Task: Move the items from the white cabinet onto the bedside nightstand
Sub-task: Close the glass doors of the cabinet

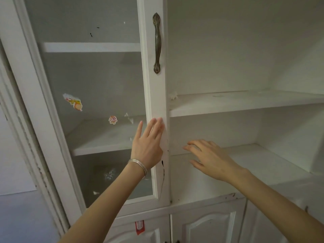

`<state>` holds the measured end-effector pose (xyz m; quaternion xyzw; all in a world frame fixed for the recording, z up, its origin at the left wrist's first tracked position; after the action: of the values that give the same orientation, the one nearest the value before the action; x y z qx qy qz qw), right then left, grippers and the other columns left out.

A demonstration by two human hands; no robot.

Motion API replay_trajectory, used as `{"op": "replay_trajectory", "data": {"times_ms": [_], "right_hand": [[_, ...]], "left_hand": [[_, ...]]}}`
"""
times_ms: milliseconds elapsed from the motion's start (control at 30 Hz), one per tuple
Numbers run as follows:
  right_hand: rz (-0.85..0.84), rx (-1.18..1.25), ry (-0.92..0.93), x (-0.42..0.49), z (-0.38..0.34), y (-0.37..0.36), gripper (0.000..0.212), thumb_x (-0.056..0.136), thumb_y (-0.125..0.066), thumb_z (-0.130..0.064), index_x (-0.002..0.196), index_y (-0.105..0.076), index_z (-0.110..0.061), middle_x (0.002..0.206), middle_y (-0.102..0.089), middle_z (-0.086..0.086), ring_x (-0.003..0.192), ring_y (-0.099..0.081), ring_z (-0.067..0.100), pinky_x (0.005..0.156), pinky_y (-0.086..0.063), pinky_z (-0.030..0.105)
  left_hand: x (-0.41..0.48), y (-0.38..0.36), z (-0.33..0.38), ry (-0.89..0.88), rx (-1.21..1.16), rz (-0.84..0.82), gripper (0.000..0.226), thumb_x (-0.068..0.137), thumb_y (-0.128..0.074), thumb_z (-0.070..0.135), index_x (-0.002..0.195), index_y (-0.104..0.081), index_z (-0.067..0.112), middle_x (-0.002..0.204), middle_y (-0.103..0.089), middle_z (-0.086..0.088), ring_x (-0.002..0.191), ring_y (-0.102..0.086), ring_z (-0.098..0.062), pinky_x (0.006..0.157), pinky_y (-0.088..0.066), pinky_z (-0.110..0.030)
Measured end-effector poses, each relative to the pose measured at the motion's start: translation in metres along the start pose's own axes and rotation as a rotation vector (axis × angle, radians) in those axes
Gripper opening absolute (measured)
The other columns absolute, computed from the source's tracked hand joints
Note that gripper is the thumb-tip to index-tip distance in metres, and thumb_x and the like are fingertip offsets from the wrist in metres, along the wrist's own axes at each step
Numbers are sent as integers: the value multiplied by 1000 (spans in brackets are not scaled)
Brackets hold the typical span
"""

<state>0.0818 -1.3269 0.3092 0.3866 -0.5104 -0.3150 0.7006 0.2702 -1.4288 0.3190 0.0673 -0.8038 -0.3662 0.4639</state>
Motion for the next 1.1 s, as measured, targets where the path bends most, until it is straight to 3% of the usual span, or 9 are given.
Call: {"op": "replay_trajectory", "data": {"times_ms": [133, 267, 367, 467, 667, 1000, 1100], "right_hand": [[-17, -48, -57, -21, 6, -2, 40, 81, -63, -27, 118, -55, -15, 117, -59, 9, 107, -56, 27, 82, -47, 40], [-60, -84, -172, -60, 18, 4, 39, 83, -59, -29, 120, -54, -15, 117, -58, 9, 105, -55, 27, 81, -46, 37], [-108, -112, -298, -106, 27, 13, 43, 84, -62, -25, 125, -52, -14, 123, -55, 11, 111, -53, 29, 84, -44, 40], [-176, -157, -398, -160, 34, 31, 44, 85, -61, -23, 126, -51, -12, 126, -54, 14, 112, -52, 31, 86, -44, 43], [-223, -273, -615, -272, 57, 90, 45, 90, -54, -27, 132, -44, -15, 132, -49, 11, 116, -48, 29, 89, -41, 42], [-333, -386, -882, -487, 85, 191, 43, 93, -50, -29, 134, -41, -18, 136, -46, 5, 121, -45, 24, 95, -39, 38], [-374, -432, -946, -552, 102, 228, 44, 94, -48, -30, 135, -39, -19, 139, -43, 5, 122, -44, 24, 96, -37, 37]], "left_hand": [[-2, 4, 5, -28, -68, 2, 66, 60, -70, 10, 124, -54, 4, 137, -47, -11, 129, -39, -31, 107, -29, -49], [-9, 3, 39, -157, -220, 2, 54, 64, -68, 14, 117, -59, 6, 128, -55, -14, 119, -48, -34, 99, -38, -46], [-10, -1, 79, -281, -328, -17, 50, 70, -66, 24, 116, -60, 8, 123, -58, -14, 111, -54, -34, 90, -44, -44], [-10, 4, 129, -404, -428, -44, 47, 77, -46, 36, 114, -61, 11, 116, -62, -11, 105, -58, -31, 81, -48, -40], [-7, 37, 239, -628, -557, -5, 50, 77, -35, 39, 109, -64, 13, 101, -67, -7, 89, -63, -28, 72, -50, -38], [-14, 118, 457, -810, -726, 62, 45, 77, -41, 39, 108, -66, 16, 96, -69, -2, 85, -65, -23, 70, -53, -39], [-20, 152, 527, -830, -777, 84, 40, 71, -68, 35, 106, -68, 18, 94, -69, -1, 84, -66, -21, 70, -53, -37]]}}
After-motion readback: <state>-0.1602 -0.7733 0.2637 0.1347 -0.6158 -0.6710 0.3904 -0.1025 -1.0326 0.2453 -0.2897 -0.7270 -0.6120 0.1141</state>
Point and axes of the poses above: each hand's wrist, its own x-axis towards the middle knuckle, its own y-axis out of the back of the hand, z = x × y, the point moved 1 cm from there along x, towards the middle knuckle
